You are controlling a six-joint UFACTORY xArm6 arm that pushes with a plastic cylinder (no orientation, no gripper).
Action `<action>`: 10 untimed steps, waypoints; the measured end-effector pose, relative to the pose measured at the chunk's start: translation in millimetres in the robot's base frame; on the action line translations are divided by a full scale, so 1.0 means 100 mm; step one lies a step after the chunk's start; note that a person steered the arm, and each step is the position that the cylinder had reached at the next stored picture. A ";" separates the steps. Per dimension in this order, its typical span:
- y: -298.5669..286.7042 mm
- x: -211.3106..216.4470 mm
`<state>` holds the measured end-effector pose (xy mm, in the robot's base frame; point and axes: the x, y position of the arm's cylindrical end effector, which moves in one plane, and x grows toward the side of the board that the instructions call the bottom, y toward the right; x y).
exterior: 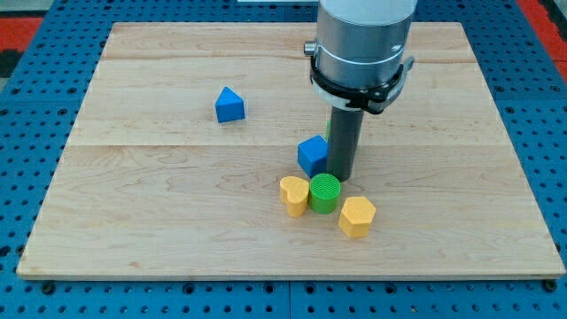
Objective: Push the blue cube to the top of the blue triangle
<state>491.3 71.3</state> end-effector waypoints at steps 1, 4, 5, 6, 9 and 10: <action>0.11 -0.01; -0.85 -0.40; -0.85 -0.40; -0.85 -0.40; -0.68 -0.67; -0.78 -1.28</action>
<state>363.5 -6.6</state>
